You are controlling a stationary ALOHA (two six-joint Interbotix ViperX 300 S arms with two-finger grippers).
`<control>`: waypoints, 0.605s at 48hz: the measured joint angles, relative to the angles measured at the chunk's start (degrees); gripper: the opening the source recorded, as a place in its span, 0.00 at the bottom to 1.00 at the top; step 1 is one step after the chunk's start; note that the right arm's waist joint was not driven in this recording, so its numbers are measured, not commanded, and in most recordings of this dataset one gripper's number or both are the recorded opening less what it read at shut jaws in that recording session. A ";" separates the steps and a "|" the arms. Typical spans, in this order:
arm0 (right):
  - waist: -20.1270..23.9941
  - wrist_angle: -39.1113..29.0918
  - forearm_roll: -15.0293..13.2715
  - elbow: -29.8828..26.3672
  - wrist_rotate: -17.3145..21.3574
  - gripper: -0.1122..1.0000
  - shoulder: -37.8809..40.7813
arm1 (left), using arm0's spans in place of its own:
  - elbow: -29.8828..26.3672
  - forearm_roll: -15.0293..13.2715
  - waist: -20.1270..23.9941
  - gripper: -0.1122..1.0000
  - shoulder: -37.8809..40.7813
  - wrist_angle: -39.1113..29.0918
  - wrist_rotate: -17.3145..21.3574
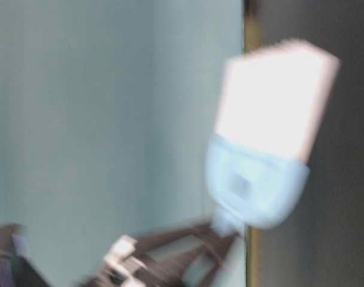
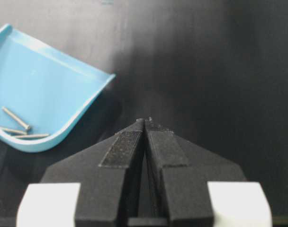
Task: Hold the dustpan with a person, while the left arm uses a hand brush to gather the screws into the dustpan.
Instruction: 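Push the screws into the dustpan with the brush, then pull back, then lower the brush onto the table with the left gripper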
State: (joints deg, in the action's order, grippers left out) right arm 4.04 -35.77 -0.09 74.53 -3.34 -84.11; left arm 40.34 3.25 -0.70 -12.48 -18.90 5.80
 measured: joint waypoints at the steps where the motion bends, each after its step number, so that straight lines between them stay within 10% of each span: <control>1: 0.09 0.00 0.00 0.00 0.00 0.10 0.00 | 0.70 0.00 0.09 0.38 0.09 -0.18 0.00; 29: 0.09 -0.09 0.00 0.00 0.09 0.10 -0.09 | 6.33 0.00 1.49 0.38 1.67 3.16 -0.09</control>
State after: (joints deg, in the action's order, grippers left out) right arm 4.13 -35.86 -0.09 74.53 -3.25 -84.20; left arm 46.67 3.25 0.79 -10.81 -15.73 5.71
